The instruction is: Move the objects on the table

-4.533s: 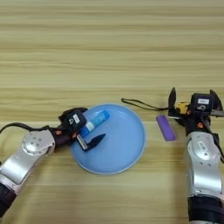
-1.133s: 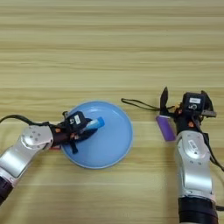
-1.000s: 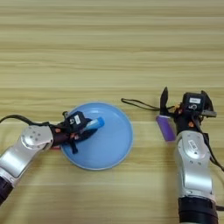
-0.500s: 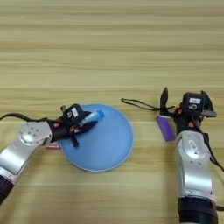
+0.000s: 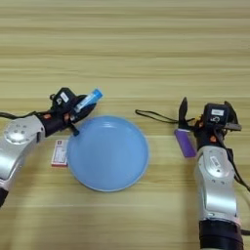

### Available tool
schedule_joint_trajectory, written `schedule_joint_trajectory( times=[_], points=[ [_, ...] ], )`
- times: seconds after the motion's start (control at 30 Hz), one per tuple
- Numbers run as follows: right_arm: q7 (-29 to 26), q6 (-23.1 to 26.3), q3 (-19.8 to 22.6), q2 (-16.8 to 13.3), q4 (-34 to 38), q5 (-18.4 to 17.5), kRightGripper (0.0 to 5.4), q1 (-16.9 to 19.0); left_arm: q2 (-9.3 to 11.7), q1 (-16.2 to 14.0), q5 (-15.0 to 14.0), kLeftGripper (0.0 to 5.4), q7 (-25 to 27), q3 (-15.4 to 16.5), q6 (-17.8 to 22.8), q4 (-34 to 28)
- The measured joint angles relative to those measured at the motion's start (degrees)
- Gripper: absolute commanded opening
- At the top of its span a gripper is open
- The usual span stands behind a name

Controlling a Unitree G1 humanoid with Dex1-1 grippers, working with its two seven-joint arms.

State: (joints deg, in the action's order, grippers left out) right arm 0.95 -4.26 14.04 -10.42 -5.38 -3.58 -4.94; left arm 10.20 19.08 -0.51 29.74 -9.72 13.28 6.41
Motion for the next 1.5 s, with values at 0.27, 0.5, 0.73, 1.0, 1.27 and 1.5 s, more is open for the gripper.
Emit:
schedule_joint_trajectory(
  times=[0.27,0.5,0.73,1.0,1.27,1.5],
  points=[
    [-0.1,0.0,0.0,0.0,-0.7,0.0,5.4,0.0,0.1,0.5,-0.9,1.34,-5.3,5.5,-0.3,6.5],
    [-0.1,-0.2,0.0,0.0,-1.1,0.0,5.4,0.0,-0.3,3.7,-1.1,1.34,-8.6,7.8,-3.6,17.7],
    [-0.1,-0.2,0.0,0.0,-1.1,0.0,5.4,0.0,-0.8,4.6,-1.0,1.34,-9.3,7.7,-7.0,25.2],
    [-0.2,-0.2,0.0,0.0,-1.1,0.0,5.4,0.0,-2.4,5.7,-0.9,1.34,-9.5,7.0,-9.8,29.0],
    [-1.7,-2.3,-4.0,-0.2,0.6,3.1,5.4,0.8,-2.7,5.7,-0.9,1.63,-9.3,6.5,-10.2,29.2],
    [-2.7,-2.6,-6.0,-0.2,1.0,3.9,5.4,1.0,-3.0,4.8,-0.9,2.37,-9.4,5.9,-9.7,29.1]
  ],
)
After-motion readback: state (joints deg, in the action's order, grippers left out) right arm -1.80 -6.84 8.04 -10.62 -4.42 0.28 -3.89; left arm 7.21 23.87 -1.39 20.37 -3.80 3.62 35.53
